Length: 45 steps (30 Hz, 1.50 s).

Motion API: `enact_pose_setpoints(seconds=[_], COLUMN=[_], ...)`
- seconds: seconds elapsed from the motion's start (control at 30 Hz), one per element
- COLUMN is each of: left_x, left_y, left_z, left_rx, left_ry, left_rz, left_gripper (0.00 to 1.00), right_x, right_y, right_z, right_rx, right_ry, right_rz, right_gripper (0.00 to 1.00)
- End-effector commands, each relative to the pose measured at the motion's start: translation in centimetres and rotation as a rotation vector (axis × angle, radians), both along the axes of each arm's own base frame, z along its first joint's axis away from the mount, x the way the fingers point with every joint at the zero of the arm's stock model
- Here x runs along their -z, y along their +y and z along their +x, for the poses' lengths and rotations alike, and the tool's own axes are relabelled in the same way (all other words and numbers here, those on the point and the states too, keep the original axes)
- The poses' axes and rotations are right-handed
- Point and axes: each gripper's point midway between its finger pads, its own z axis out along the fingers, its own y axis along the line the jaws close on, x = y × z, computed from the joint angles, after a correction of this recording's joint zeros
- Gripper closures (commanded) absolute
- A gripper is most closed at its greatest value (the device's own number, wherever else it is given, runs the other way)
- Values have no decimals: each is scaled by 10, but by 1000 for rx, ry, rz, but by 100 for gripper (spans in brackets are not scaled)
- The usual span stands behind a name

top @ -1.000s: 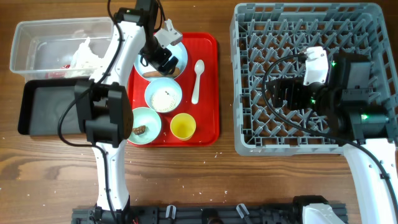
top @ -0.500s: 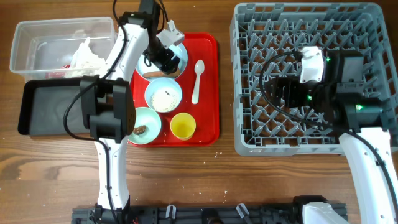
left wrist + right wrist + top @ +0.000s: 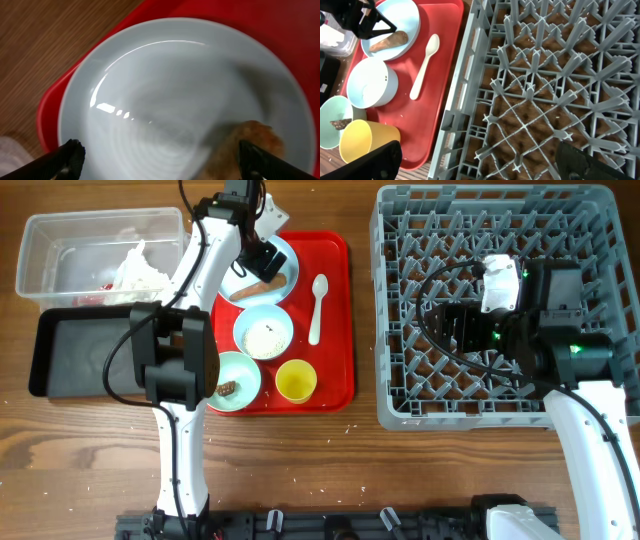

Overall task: Sort waste into correct bins and load items into the dishwasher rack
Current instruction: 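Reach the left gripper to the plate and grasp the carrot, then carry the carrot left and release it onto the black tray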

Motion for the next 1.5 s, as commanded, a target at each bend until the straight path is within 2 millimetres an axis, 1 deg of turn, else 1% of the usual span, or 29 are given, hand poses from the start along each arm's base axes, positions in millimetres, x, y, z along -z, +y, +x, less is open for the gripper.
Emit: enact_pose_setpoints(seconds=[0.0,0.03,0.07,0.1,0.17,0.23,0.27,0.33,0.4,0.5,0.53,0.63,0.7,0.8,0.87,0.9,1.03,1.13,1.17,1.2,1.27,1.33,1.37,1.4,1.47], left_x=[-40,-47,-49,-44,-35,-32,-31,-29,-21,-6,5,19,29,35,35,34,35,33,30,24,4,-42,-69,-103,-157], left_y=[16,13,10,5,-5,-16,-18,-17,-16,-14,-14,-15,-15,-16,-16,-16,-16,-17,-19,-17,-12,-5,1,7,15], left_z=[2,-3,-10,-21,-34,-44,-46,-49,-53,-52,-50,-48,-46,-44,-42,-42,-42,-42,-39,-35,-26,-17,-13,-13,-25], left_rx=[-152,-157,-147,-130,-69,-10,9,27,70,85,85,86,87,88,88,88,80,64,40,-19,-146,-277,-348,-421,-495], left_ry=[-84,-75,-49,5,67,109,120,132,144,140,125,108,92,73,68,66,67,65,58,42,9,-60,-104,-157,-217], left_rz=[41,17,-1,-31,-70,-115,-122,-119,-102,-88,-90,-93,-95,-98,-99,-100,-102,-108,-117,-124,-139,-156,-164,-177,-219], left_gripper=[0,0,0,1,2,2,2,3,6,8,8,8,11,19,31,43,78,95,96,96,96,96,96,96,96], right_x=[-5,-5,-5,-5,-5,-5,-5,-5,-5,-5,-5,-5,-5,-5,-4,-4,-4,-3,-3,-3,-3,-3,-3,-3,-3], right_y=[4,4,4,4,4,4,4,4,4,4,4,4,4,4,4,4,4,4,4,4,4,4,4,4,4], right_z=[3,3,3,3,3,3,3,3,3,3,3,3,3,3,2,2,1,1,0,0,0,0,0,0,0], right_rx=[-11,-11,-10,-11,-11,-11,-11,-11,-11,-11,-11,-11,-11,-11,-11,-11,-11,-11,-10,-10,-10,-7,-7,-6,-5], right_ry=[-6,-6,-6,-6,-7,-6,-6,-5,-5,-5,-5,-4,-5,-4,-2,0,3,6,8,10,10,11,11,11,11], right_rz=[17,17,17,17,17,17,17,17,16,17,17,17,16,17,17,17,17,17,17,17,17,20,20,20,21], right_gripper=[0,0,0,0,0,0,0,0,0,0,0,0,0,0,0,0,0,0,0,0,0,0,0,0,0])
